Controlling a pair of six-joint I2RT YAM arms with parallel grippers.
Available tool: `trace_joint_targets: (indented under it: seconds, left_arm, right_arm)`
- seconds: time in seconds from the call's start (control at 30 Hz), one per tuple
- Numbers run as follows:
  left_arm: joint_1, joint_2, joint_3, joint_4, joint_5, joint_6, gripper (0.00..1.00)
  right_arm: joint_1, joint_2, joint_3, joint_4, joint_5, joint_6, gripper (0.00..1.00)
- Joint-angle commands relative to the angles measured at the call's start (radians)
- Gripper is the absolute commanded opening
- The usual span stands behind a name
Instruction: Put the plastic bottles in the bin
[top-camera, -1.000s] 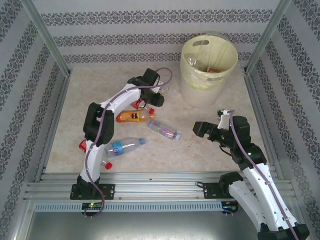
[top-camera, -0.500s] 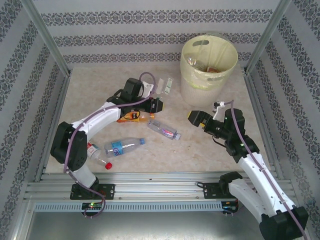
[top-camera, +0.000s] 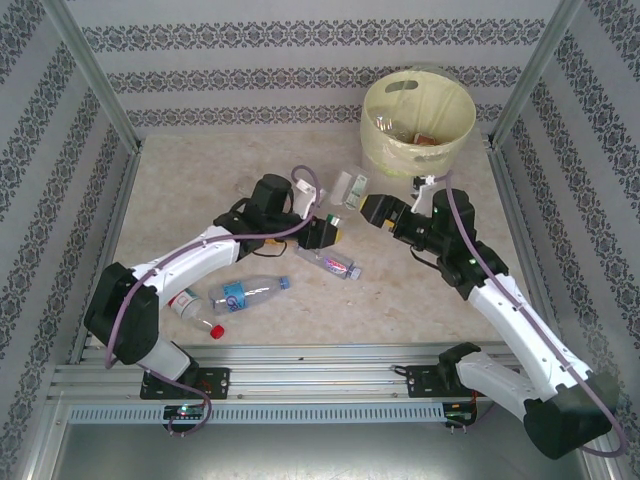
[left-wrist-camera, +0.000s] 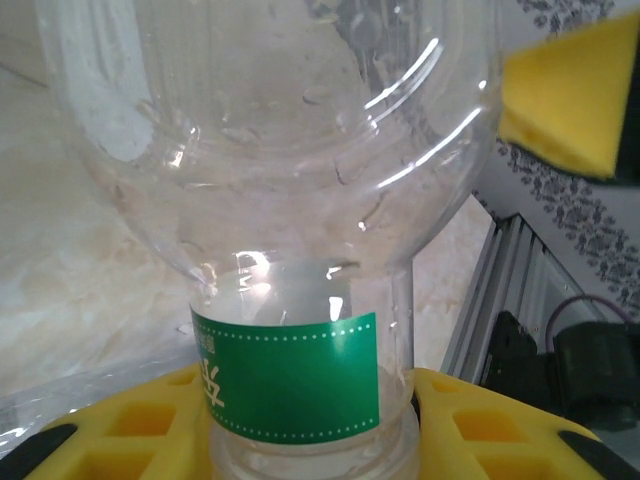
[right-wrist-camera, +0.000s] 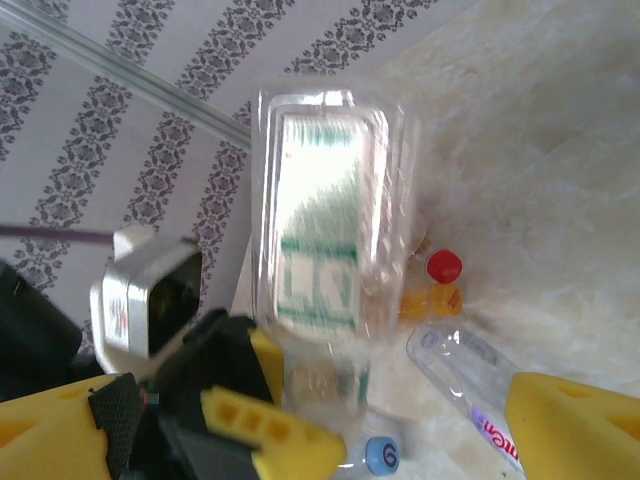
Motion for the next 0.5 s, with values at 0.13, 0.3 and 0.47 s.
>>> trace_joint_targets:
  seconds: [0.13,0.3,0.47]
  left_arm:
    - [-0.057,-0.041,0.020,-0.049,-0.047,0.106,0.36]
    - [-0.083,-0.052,0.027,-0.072,-0.076,0.138,0.36]
    - [-0.095,-0.057,0.026,-0.078,-0.091,0.154,0.36]
  right_arm:
    - [0.018,0.086,0.092,-0.040,0.079,-0.022,0.93]
    - [0.028,0.127,0.115,-0.037,0.093,-0.023,0.87]
    - [0.037,0.152,0.126,-0.031,0.098,-0.028,0.80]
